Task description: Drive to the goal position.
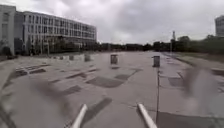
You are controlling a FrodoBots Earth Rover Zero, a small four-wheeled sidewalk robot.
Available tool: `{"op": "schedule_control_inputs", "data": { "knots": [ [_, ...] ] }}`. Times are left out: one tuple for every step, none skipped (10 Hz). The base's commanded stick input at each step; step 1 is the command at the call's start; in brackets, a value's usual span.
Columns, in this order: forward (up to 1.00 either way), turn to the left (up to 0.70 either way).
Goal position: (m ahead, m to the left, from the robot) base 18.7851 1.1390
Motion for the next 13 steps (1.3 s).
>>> {"op": "schedule_control_inputs", "data": {
  "knots": [
    [1.00,-0.27],
    [1.00,-0.27],
    [1.00,-0.27],
    [1.00,-0.27],
    [1.00,-0.27],
    [1.00,-0.27],
    [1.00,-0.27],
    [1.00,-0.27],
    [1.00,-0.27],
    [1.00,-0.27],
    [1.00,-0.27],
    [1.00,-0.27],
    [1.00,-0.27]
  ]
}}
